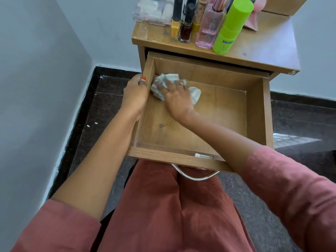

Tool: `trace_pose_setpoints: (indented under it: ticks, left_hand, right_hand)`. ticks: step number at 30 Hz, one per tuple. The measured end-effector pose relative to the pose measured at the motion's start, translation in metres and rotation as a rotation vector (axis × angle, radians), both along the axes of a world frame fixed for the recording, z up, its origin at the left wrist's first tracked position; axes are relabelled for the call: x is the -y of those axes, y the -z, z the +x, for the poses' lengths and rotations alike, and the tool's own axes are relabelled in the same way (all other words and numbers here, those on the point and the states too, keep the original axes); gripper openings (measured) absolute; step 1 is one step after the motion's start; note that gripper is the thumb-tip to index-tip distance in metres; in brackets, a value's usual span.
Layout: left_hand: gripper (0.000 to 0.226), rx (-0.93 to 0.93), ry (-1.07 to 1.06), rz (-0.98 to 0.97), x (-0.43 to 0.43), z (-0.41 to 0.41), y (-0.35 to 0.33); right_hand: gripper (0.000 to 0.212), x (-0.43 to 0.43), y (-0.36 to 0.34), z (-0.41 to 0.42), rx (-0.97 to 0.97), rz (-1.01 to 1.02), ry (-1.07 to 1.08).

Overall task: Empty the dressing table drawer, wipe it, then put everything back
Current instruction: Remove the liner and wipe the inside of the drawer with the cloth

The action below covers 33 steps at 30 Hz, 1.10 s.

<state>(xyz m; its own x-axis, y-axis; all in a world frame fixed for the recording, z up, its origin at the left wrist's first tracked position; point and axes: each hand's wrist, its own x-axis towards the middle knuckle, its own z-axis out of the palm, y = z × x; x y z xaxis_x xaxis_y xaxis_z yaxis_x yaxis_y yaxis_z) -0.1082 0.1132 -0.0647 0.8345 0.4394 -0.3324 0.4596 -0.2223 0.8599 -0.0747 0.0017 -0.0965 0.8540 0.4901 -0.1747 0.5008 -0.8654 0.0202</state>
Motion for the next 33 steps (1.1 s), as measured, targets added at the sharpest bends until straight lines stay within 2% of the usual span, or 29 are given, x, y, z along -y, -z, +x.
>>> trace_pose_setpoints:
  ticks: [4,8,11,15,18,21,24,29,33]
  left_hand:
    - [0.036,0.012,0.011,0.029,0.000,0.000,0.001]
    - [0.036,0.020,0.021,0.058,0.002,-0.001,0.000]
    - [0.036,0.022,0.028,0.040,0.003,-0.001,0.000]
    - [0.034,0.031,0.022,0.031,0.002,-0.001,0.001]
    - [0.035,0.026,0.018,0.037,0.001,-0.001,0.003]
    - [0.036,0.036,0.019,0.033,0.001,-0.001,0.004]
    - [0.036,0.037,0.020,0.028,0.001,-0.001,0.004]
    - [0.035,0.036,0.018,0.052,0.002,-0.001,0.004]
    - [0.034,0.033,0.022,0.064,0.002,-0.002,0.003]
  right_hand:
    - [0.051,-0.017,0.003,0.001,0.007,0.017,0.032]
    - [0.052,0.008,0.001,0.008,0.074,-0.034,-0.019]
    - [0.053,0.038,-0.002,0.010,0.081,-0.050,0.022]
    - [0.055,0.078,-0.008,0.007,0.044,-0.031,0.145]
    - [0.059,0.094,-0.009,0.005,0.039,-0.090,0.245]
    - [0.053,0.111,-0.006,0.006,0.075,-0.202,0.376]
    - [0.049,0.124,-0.006,0.007,0.057,-0.186,0.482]
    - [0.048,0.117,-0.016,0.005,0.034,-0.152,0.431]
    - [0.033,0.082,-0.024,-0.006,-0.014,0.000,0.275]
